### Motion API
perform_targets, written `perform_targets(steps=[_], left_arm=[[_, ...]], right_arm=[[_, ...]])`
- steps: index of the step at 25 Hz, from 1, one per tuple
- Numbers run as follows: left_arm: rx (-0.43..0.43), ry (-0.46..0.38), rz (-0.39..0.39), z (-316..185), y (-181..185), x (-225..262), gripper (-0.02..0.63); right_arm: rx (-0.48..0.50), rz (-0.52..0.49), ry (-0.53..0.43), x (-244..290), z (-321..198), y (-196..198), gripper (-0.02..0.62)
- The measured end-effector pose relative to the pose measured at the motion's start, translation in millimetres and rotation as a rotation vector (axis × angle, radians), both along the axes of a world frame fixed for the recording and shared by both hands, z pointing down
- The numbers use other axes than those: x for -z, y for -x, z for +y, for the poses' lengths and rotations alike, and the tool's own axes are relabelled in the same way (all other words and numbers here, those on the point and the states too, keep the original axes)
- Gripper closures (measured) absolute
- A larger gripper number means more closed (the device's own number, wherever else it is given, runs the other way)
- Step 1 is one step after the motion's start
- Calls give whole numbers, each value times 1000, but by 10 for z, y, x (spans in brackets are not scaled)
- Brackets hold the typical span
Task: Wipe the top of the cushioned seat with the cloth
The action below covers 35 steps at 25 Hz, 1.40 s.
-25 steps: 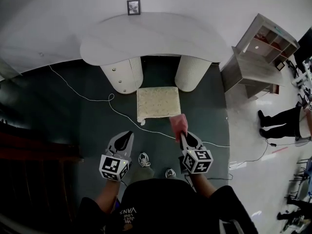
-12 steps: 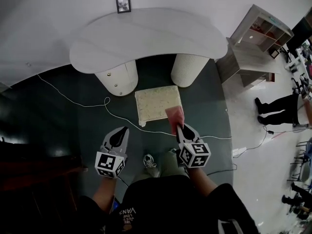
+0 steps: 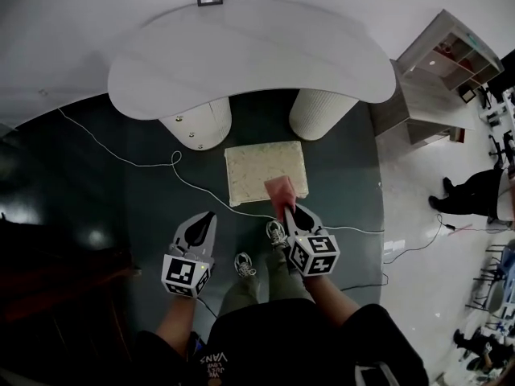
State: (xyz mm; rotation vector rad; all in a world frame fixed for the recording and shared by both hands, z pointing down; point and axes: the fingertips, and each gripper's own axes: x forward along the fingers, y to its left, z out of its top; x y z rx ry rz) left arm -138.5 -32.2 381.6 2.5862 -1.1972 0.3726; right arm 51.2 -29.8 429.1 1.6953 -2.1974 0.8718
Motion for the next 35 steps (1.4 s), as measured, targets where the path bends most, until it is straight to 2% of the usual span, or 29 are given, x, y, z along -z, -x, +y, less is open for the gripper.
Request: perform_targets(steps=[9, 20, 25, 35], left_arm=[[99, 7, 21, -365, -97, -257, 586], [283, 50, 57, -581, 57, -846, 586], [353, 70, 68, -698, 151, -1115, 586], [464, 71, 76, -661, 491, -1423, 586]], right_arm=[[52, 6, 68, -719, -644, 39, 560], [114, 55, 185, -1945, -1331, 269, 560], [141, 68, 229, -2428, -1651, 484, 560], [248, 134, 250, -3014, -2186, 1197, 560]])
